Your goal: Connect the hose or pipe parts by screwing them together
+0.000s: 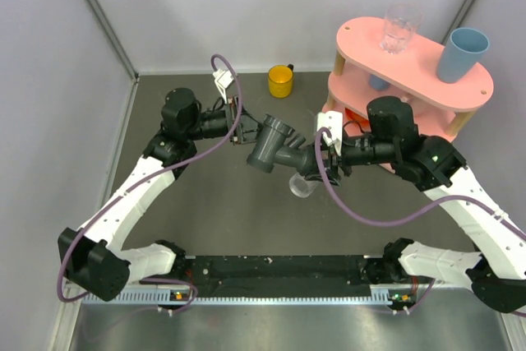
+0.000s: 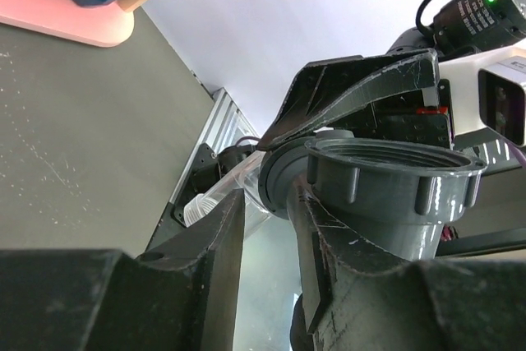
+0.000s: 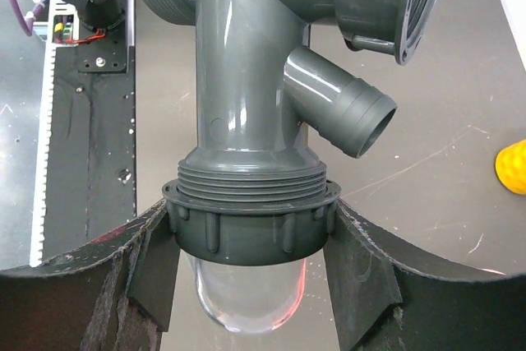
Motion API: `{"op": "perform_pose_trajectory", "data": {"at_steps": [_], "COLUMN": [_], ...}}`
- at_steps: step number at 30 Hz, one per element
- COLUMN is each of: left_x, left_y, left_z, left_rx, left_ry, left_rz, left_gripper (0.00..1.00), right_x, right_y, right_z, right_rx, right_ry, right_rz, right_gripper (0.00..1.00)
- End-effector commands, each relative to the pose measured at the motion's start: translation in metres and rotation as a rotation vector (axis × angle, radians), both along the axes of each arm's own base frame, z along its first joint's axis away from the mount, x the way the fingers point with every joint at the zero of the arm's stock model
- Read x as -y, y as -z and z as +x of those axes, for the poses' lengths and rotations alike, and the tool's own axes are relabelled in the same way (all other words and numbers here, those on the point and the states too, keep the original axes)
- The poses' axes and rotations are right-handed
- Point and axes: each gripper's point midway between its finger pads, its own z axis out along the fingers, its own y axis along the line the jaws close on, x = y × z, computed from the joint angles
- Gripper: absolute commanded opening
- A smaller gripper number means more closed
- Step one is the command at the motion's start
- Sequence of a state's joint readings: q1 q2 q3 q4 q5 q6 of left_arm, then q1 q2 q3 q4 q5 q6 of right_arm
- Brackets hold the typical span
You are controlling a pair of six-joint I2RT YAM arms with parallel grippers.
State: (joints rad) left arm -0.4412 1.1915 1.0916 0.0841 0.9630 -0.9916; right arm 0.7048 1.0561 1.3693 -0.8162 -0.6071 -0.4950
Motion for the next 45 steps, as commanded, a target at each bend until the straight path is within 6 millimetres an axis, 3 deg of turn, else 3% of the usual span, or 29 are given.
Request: {"op": "perform_pose_trajectory", "data": {"at_steps": [1, 12, 22, 29, 36, 45], "left_x": [0.002, 0.006, 0.009, 0.012, 0.007, 0.007], "left_y": [-0.024, -0.007, -0.048, -0.063, -0.07, -0.06], "left_z": [-0.001, 0.015, 0.0, -0.017, -0.037, -0.055], "left_rx": [0.041, -0.042, 0.081, 0.144, 0.2, 0.191], "left_ry": [-0.004, -0.025, 0.07, 0.153, 0.216, 0.228], "left_rz": [-0.022, 0.067, -0.031, -0.067, -0.075, -0.074], "left_gripper": [0.36, 0.35, 0.36, 0.37, 0.37, 0.37], "right_x": [0.0, 0.0, 0.0, 0.003, 0.007, 0.01], "right_y": [-0.017, -0.012, 0.002, 0.004, 0.001, -0.006], "right_z": [-0.003, -0.005, 0.0, 0.009, 0.031, 0.051], "right_rx": [0.032, 0.019, 0.009, 0.023, 0.066, 0.1], "right_ry": [-0.022, -0.027, -0.013, 0.032, 0.135, 0.227], "right_rz": [0.039, 0.031, -0.012, -0.035, -0.053, -0.054], "right_gripper": [0.0, 0.0, 0.0, 0.0, 0.0, 0.0]}}
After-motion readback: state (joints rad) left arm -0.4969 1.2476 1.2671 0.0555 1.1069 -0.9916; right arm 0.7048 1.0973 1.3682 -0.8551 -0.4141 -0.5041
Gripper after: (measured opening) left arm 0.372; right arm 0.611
